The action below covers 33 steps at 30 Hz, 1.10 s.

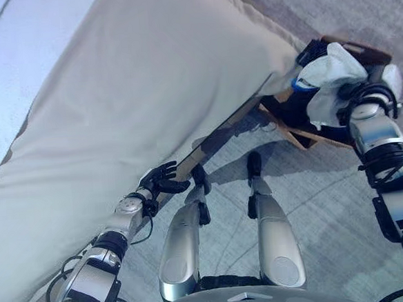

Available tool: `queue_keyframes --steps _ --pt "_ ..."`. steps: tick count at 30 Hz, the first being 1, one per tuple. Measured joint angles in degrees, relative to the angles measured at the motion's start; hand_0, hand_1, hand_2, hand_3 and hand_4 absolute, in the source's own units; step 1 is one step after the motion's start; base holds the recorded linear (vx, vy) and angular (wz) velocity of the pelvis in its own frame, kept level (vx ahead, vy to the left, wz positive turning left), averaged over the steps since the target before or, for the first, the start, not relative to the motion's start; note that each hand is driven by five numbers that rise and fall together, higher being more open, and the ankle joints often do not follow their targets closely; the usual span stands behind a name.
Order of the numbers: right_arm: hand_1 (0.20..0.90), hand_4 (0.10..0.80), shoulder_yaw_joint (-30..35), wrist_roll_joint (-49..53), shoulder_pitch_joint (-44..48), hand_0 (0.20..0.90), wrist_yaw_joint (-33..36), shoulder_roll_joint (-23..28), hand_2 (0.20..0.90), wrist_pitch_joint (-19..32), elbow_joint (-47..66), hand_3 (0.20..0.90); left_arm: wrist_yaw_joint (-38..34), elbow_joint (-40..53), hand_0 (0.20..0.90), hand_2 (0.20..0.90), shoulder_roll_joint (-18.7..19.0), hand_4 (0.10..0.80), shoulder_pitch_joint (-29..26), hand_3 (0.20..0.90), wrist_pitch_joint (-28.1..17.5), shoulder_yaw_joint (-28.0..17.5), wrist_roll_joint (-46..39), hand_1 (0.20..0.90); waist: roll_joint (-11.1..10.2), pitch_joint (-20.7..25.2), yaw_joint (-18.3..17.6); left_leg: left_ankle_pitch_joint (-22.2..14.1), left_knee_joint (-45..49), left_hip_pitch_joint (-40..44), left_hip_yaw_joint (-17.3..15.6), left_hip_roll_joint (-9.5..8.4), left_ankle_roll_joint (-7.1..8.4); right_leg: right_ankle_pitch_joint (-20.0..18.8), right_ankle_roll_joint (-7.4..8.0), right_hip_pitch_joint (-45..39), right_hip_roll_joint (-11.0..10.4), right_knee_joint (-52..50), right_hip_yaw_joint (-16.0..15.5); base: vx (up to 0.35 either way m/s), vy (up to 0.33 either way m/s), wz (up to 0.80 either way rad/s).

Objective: Pick up the clothes from the bed and place them into the basket

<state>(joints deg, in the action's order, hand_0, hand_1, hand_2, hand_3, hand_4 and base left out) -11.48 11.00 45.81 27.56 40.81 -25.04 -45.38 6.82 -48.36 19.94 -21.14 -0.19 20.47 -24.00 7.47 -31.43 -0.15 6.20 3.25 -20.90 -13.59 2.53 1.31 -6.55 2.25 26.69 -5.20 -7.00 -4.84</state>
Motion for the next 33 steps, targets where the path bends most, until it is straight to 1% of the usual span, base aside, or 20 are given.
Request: queue_keyframes --steps 2,4,6,11,15,17,18,19,21,23,24,25,27,28,30,32,33 --pt "0.900 0.800 -0.07 1.41 -0.78 0.900 1.81 -0.47 0.900 0.99 -0.46 0.900 -0.28 0.02 0.900 0.900 0.01 0.800 0.38 0.900 -0.01 -0.03 -1.16 0.900 0.01 0.01 -0.26 0.28 -0.88 0.21 -0.15 0.00 0.05 0.03 -0.02 0.24 0.08 0.04 0.08 0.012 0.017 -0.05" --pt "0.900 0.800 0.30 1.37 -0.90 0.900 4.62 -0.60 0.900 4.28 -0.65 0.900 -0.29 0.21 0.900 0.900 0.02 0.800 0.41 0.900 -0.06 -0.03 -1.98 0.900 0.02 0.01 -0.40 0.77 -1.10 0.23 -0.25 -0.02 -0.09 -0.14 -0.18 0.42 0.07 -0.12 0.01 0.025 0.019 -0.02" --pt "0.900 0.800 1.79 1.24 -0.87 0.900 5.63 -0.58 0.900 6.48 -0.31 0.900 -0.06 0.46 0.900 0.900 0.02 0.800 0.37 0.900 -0.09 -0.08 -2.15 0.900 0.03 0.02 -0.44 0.87 -1.58 0.76 -0.19 -0.01 -0.03 -0.11 -0.20 0.10 0.12 -0.09 -0.14 0.104 0.016 0.00" --pt "0.900 0.800 1.84 0.64 -1.22 0.900 5.75 -0.32 0.900 7.38 -0.30 0.900 0.36 -0.59 0.900 0.900 0.02 0.800 0.39 0.900 -0.13 -0.08 -2.40 0.900 0.02 0.01 -0.19 0.87 -1.80 2.62 -0.07 -0.09 -0.03 -0.12 -0.20 -1.72 0.06 -0.09 -0.32 0.003 0.008 0.01" --pt "0.900 0.800 2.83 0.70 -4.90 0.900 6.02 -0.40 0.900 9.90 0.89 0.900 0.39 -0.99 0.900 0.900 0.01 0.800 0.98 0.900 -0.28 -0.12 -2.39 0.900 0.01 0.01 -0.11 0.93 -2.54 4.57 0.19 -0.31 -0.07 -0.10 -0.19 -3.61 -0.07 0.06 -0.48 -0.012 0.060 0.04" --pt "0.900 0.800 4.72 0.84 -7.81 0.900 6.74 -0.75 0.900 11.77 2.42 0.900 0.42 -1.80 0.900 0.900 -0.04 0.800 1.04 0.900 -0.63 -0.13 -2.38 0.900 0.00 0.00 -0.18 1.39 -3.06 5.23 0.22 -0.49 -0.21 -0.15 -0.19 -4.28 -0.13 0.32 -0.53 -0.028 0.072 0.03" --pt "0.900 0.800 5.35 0.84 -9.32 0.900 7.46 -0.93 0.900 12.84 3.37 0.900 0.40 -2.08 0.900 0.900 -0.13 0.800 1.16 0.900 -0.94 -0.28 -2.38 0.900 0.00 0.00 -0.26 1.34 -3.41 5.54 0.27 -0.52 -0.04 0.09 0.06 -4.58 -0.15 0.60 -0.54 0.017 0.107 0.02" --pt "0.900 0.800 6.36 0.83 -11.22 0.900 8.28 -1.45 0.900 14.44 4.14 0.900 0.39 -2.39 0.900 0.900 -0.17 0.800 1.60 0.900 -1.23 -0.42 -2.36 0.900 -0.01 0.00 -0.49 1.50 -3.90 6.01 0.30 -0.58 0.17 0.06 0.35 -5.32 -0.10 1.64 -0.56 0.019 0.122 0.01" --pt "0.900 0.800 7.76 0.73 -14.95 0.900 9.33 -2.90 0.900 17.10 5.98 0.900 0.56 -2.85 0.900 0.900 -0.50 0.800 2.67 0.900 -1.29 -0.66 -2.32 0.900 -0.05 -0.01 -0.91 1.76 -4.84 7.25 0.18 -0.58 0.19 -0.16 0.37 -6.59 -0.02 2.61 -0.60 -0.016 0.111 -0.01" --pt "0.900 0.800 8.47 0.64 -18.58 0.900 9.36 -4.80 0.900 18.85 7.60 0.900 1.13 -3.09 0.900 0.900 -0.92 0.800 4.27 0.900 -1.26 -1.24 -2.21 0.900 -0.08 0.00 -1.75 1.87 -6.14 8.92 0.14 -0.63 0.14 -0.25 0.52 -8.22 0.07 3.66 -0.73 0.058 0.088 -0.03" --pt "0.900 0.800 8.53 0.74 -21.87 0.900 7.58 -6.47 0.900 20.16 8.75 0.900 1.59 -3.14 0.900 0.900 -1.44 0.800 5.70 0.900 -1.18 -1.79 -1.73 0.900 -0.21 0.06 -1.98 1.89 -7.41 10.86 -0.05 -0.61 0.17 -0.38 0.72 -10.07 0.28 5.02 -0.75 0.067 0.077 -0.07" --pt "0.900 0.800 8.45 0.83 -23.19 0.900 5.75 -6.86 0.900 20.42 8.99 0.900 1.71 -3.13 0.900 0.900 -1.62 0.800 6.23 0.900 -1.16 -2.04 -1.66 0.900 -0.33 0.12 -2.05 1.95 -7.81 11.55 -0.11 -0.60 0.25 -0.47 0.86 -10.75 0.34 5.49 -0.74 0.066 0.061 -0.06" --pt "0.900 0.800 8.18 3.44 -29.29 0.900 -4.33 -9.02 0.900 21.43 8.57 0.900 2.52 -3.14 0.900 0.900 -1.88 0.800 7.94 0.900 -0.34 -3.56 -0.50 0.900 -1.04 0.32 -2.62 1.76 -8.33 14.36 0.10 -0.41 0.44 -0.59 1.03 -14.46 0.69 7.56 -1.21 0.101 0.030 0.04" --pt "0.900 0.800 8.24 4.99 -30.96 0.900 -9.26 -10.52 0.900 21.66 6.51 0.900 2.60 -3.32 0.900 0.900 -1.90 0.800 8.62 0.900 0.13 -4.65 0.59 0.900 -1.63 0.60 -2.70 1.39 -8.33 15.58 0.31 -0.26 0.61 -0.59 1.03 -16.26 0.84 8.49 -1.50 0.156 0.035 0.08" --pt "0.900 0.800 8.17 7.91 -33.65 0.900 -18.05 -14.89 0.900 21.69 -0.35 0.900 2.72 -5.59 0.900 0.900 -1.52 0.800 9.57 0.900 0.19 -6.46 3.34 0.900 -3.74 2.64 -2.81 0.84 -8.35 17.59 0.46 0.34 1.16 -0.62 1.03 -19.23 1.32 10.38 -1.86 0.156 0.062 0.04" --pt "0.900 0.800 8.07 8.76 -37.22 0.900 -23.91 -19.03 0.900 22.35 -5.44 0.900 3.20 -7.91 0.900 0.900 -0.93 0.800 10.95 0.900 0.33 -7.60 5.72 0.900 -6.18 6.64 -2.74 0.20 -8.36 18.66 0.50 0.56 1.36 -0.87 0.67 -20.82 1.79 11.63 -2.03 0.162 0.086 -0.01" --pt "0.900 0.800 8.13 9.35 -38.40 0.900 -25.67 -20.92 0.900 23.09 -8.31 0.900 3.82 -9.58 0.900 0.900 -0.93 0.800 11.58 0.900 0.38 -8.50 6.74 0.900 -7.27 8.36 -2.77 -0.05 -8.36 19.76 0.44 0.69 1.31 -0.90 0.65 -22.24 1.97 12.21 -2.12 0.173 0.083 -0.04"
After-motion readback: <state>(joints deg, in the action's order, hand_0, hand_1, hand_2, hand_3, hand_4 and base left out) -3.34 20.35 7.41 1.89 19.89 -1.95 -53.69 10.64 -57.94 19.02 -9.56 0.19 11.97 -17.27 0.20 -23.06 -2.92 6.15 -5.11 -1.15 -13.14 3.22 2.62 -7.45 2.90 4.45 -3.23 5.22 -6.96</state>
